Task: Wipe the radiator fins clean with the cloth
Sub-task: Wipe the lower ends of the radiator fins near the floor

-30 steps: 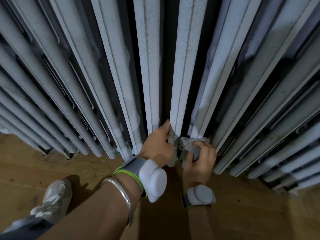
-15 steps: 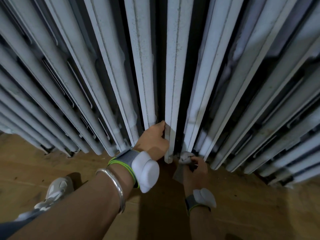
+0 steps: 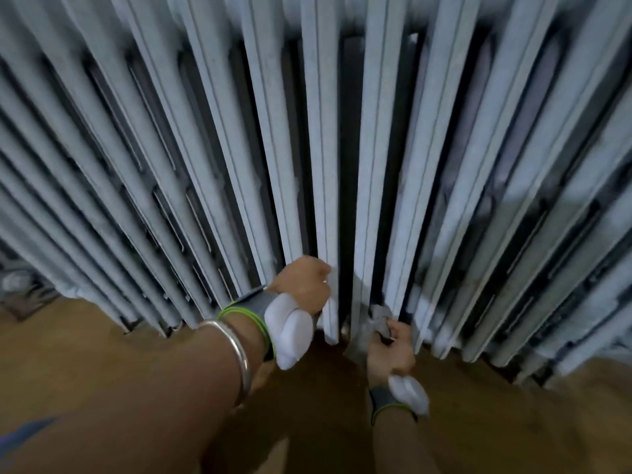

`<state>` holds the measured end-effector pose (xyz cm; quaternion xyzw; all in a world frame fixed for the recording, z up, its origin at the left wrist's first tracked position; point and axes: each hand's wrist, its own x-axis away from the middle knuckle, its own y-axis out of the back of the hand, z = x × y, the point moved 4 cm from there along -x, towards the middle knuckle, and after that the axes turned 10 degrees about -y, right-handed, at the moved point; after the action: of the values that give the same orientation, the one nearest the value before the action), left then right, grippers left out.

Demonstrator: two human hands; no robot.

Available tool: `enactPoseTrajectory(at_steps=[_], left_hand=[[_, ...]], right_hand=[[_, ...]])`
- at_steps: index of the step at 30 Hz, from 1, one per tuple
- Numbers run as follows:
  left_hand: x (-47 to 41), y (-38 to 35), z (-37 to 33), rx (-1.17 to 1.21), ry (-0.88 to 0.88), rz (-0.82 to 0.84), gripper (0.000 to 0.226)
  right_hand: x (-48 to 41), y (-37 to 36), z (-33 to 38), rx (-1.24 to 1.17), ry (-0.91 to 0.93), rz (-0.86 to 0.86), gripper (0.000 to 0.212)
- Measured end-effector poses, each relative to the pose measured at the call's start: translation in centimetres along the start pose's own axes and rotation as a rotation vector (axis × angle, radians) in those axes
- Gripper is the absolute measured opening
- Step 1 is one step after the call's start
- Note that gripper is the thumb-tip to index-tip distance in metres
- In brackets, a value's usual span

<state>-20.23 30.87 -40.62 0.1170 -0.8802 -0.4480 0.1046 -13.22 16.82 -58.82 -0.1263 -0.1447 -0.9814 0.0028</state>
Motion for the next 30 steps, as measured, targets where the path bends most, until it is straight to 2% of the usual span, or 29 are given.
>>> enactPoseTrajectory(at_steps=[2, 4, 6, 8, 10, 15, 18, 21, 23, 27, 30], left_hand=[[-0.1, -0.1, -0.2, -0.011, 0.000, 0.023, 0.031], [-0.2, -0.3, -0.1, -0.045, 0.006, 0.029, 0.028], [-0.2, -0.5, 0.2, -0.068, 0.023, 0.015, 0.038], [-0.1, -0.7, 0.7, -0.071, 0.026, 0.024, 0.046], [-0.1, -1.1, 1.1, -0.041, 0.000, 0.048, 0.044], [-0.8, -2.5, 1.7, -0.050, -0.016, 0.059, 0.027], [-1.9, -3.7, 2.0, -0.007, -0.016, 0.096, 0.044], [-3.2, -4.8, 2.4, 0.066, 0.001, 0.101, 0.041], [-4.3, -5.9, 2.9, 0.085, 0.025, 0.115, 0.048], [-5.8, -7.6, 3.4, 0.125, 0.034, 0.124, 0.049], [-6.5, -8.1, 3.2, 0.154, 0.037, 0.087, 0.043]], right_hand=[[0.4, 0.3, 0.6, 0.002, 0.010, 0.022, 0.021], [1.1, 0.6, 1.5, 0.002, 0.009, -0.042, 0.016], [1.3, 1.1, 1.8, -0.018, 0.000, -0.113, 0.020], [1.5, 2.0, 2.7, 0.029, 0.041, -0.085, 0.015], [1.2, 3.1, 3.2, 0.066, 0.082, -0.064, 0.016], [1.2, 4.0, 3.5, 0.031, 0.105, -0.164, 0.024], [0.7, 3.5, 4.3, -0.011, 0.237, -0.213, 0.019], [-0.2, 3.4, 6.0, 0.033, 0.452, -0.278, 0.020], [-1.0, 2.9, 7.1, 0.079, 0.559, -0.312, 0.020], [-2.9, 1.6, 6.3, 0.146, 0.683, -0.317, 0.029], [-3.8, 1.4, 4.7, 0.130, 0.719, -0.341, 0.025]])
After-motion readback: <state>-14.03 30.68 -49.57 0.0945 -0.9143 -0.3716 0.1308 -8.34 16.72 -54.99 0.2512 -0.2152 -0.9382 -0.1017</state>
